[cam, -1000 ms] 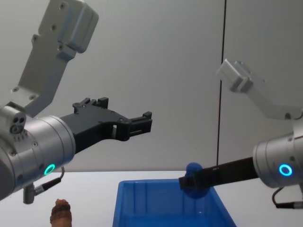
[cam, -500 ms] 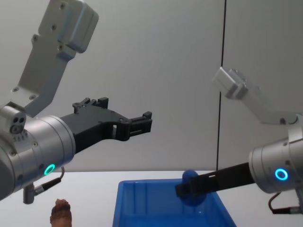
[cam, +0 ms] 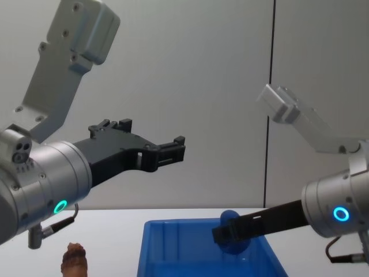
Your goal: Pick up the two dolls from the table and place them into the box.
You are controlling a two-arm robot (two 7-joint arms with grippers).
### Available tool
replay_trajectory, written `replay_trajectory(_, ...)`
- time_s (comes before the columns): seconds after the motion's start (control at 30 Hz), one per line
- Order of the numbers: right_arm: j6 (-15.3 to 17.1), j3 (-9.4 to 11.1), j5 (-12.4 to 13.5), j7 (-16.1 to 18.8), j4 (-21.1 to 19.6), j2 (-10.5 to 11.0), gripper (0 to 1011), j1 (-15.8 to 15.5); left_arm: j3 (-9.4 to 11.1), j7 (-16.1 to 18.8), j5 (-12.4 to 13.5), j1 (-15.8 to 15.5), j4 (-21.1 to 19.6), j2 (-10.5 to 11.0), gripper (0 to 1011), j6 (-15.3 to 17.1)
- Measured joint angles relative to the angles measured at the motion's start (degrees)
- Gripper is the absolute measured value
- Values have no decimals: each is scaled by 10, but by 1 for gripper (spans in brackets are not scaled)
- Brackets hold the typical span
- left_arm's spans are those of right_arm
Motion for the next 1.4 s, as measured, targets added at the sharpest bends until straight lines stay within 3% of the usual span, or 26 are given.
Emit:
replay_trajectory(0.33, 1, 0, 1, 1, 1, -1, 111, 1, 0, 0, 0, 0, 0, 0, 1001, 0)
replay_trajectory(0.43, 1, 0, 1, 1, 1, -1, 242, 1, 0, 0, 0, 0, 0, 0, 1001, 0)
replay_trajectory(0.6, 1, 0, 1, 1, 1, -1, 343, 1, 0, 0, 0, 0, 0, 0, 1001, 0)
replay_trajectory(0.97, 2, 0, 0, 1, 2, -1, 748, 1, 0, 0, 0, 0, 0, 0, 1001, 0)
replay_trajectory(1.3, -3, 3, 5, -3, -2, 1, 997, 0, 0, 0, 0, 0, 0, 0, 1001, 0)
replay_trajectory(1.4, -8, 8, 12, -11, -8, 4, 1003, -3, 0, 0, 0, 0, 0, 0, 1001, 0)
